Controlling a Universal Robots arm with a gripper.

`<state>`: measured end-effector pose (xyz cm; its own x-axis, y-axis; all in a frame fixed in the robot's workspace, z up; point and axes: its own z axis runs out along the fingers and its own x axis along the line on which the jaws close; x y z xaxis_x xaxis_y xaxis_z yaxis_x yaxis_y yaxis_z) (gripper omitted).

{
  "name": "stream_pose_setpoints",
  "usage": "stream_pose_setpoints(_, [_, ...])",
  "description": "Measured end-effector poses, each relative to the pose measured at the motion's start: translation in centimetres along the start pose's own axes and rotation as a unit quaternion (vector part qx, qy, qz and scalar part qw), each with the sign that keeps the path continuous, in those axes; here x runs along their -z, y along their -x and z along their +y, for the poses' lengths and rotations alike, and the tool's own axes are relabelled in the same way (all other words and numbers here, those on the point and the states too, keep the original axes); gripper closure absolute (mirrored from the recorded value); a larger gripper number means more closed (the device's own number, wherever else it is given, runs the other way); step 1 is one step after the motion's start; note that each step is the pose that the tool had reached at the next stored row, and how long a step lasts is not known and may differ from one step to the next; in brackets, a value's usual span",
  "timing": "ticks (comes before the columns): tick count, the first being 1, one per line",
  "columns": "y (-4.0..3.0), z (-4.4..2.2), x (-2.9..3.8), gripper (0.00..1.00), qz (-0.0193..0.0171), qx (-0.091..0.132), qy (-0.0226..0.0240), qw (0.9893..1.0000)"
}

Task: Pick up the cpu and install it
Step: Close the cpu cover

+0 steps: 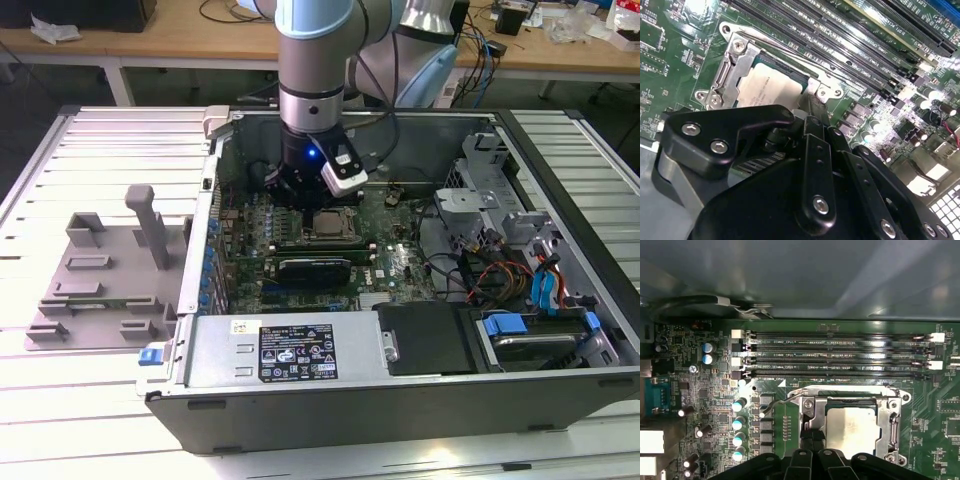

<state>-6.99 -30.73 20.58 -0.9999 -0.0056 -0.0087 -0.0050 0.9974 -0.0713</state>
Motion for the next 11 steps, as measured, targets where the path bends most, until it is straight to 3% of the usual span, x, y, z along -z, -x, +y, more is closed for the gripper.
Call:
stream_pose_setpoints(5, [-0.02, 0.02, -0.2, 0.89, -0.0001, 0.0, 0.0001, 1.0])
stream_pose_setpoints(8, [-0.02, -0.02, 0.33, 0.89, -0.0001, 0.0, 0.0001, 1.0])
stream_pose_setpoints(11, [-0.01, -0.11, 1.55, 0.89, -0.0001, 0.0, 0.0001, 1.0])
